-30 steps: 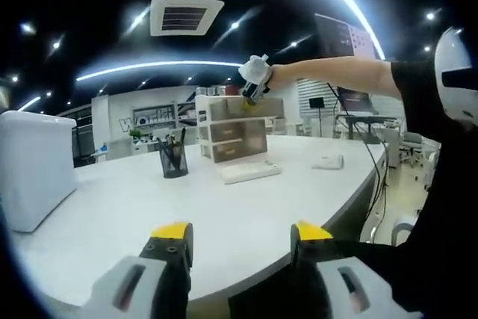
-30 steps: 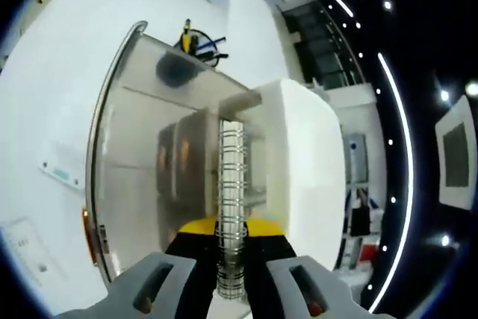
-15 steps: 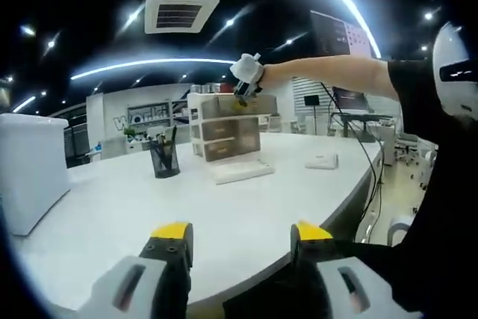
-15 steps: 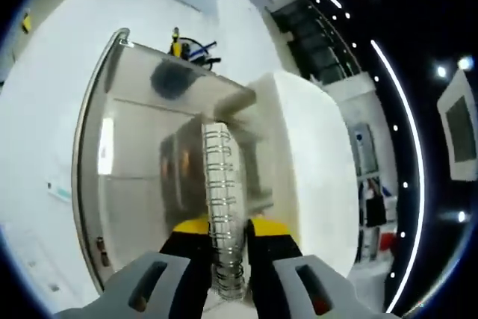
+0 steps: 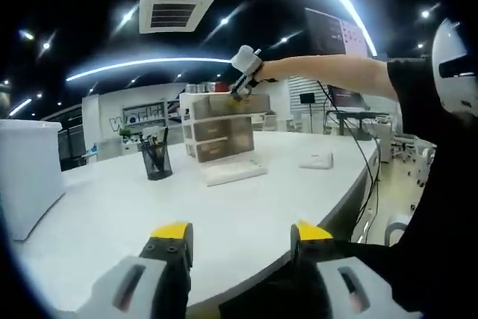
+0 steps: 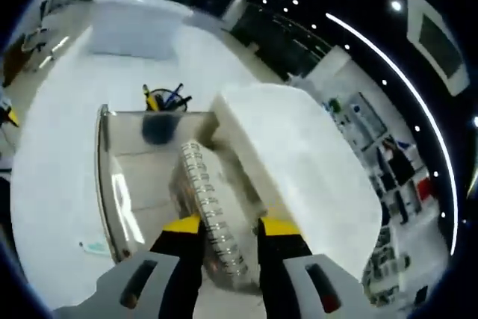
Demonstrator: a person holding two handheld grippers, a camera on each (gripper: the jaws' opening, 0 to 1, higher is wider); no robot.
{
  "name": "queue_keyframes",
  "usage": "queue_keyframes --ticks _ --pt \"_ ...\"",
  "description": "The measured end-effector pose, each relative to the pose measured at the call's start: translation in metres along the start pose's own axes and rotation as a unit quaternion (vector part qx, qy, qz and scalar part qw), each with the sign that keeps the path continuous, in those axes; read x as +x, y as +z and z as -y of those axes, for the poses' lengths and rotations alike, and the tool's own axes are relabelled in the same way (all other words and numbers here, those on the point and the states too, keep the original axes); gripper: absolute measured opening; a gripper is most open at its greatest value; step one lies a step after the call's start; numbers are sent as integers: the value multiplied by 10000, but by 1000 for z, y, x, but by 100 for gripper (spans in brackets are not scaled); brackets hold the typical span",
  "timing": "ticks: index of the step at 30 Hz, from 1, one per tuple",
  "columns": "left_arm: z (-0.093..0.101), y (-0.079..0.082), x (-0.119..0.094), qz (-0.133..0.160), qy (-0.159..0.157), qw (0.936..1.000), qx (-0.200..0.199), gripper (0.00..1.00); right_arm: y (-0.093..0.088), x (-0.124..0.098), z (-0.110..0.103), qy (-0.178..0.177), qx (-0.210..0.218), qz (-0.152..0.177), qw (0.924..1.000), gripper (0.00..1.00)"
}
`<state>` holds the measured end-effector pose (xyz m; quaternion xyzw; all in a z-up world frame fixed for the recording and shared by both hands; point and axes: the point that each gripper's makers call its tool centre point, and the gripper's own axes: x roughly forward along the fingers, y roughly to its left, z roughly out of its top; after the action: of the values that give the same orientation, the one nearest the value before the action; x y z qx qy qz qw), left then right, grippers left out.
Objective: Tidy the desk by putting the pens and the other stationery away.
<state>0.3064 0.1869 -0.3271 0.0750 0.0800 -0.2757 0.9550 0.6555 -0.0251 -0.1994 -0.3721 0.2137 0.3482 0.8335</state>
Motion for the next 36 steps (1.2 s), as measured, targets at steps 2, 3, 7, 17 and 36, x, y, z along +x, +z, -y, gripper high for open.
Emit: queue_keyframes --ticks 2,3,7,17,36 --pt "0 0 0 -11 3 10000 11 53 1 -3 -1 39 262 97 9996 29" --pt "1 0 -1 -15 8 10000 18 53 1 -4 -1 66 414 145 9990 31" --pt "2 3 -2 13 16 10000 28 53 3 -10 -5 117 598 254 9978 38" --pt "7 8 -3 40 -35 9999 89 53 23 -28 -18 249 885 795 9926 37" --pt "17 13 2 137 -216 9997 30 53 4 -82 -46 166 1169 1688 9785 42"
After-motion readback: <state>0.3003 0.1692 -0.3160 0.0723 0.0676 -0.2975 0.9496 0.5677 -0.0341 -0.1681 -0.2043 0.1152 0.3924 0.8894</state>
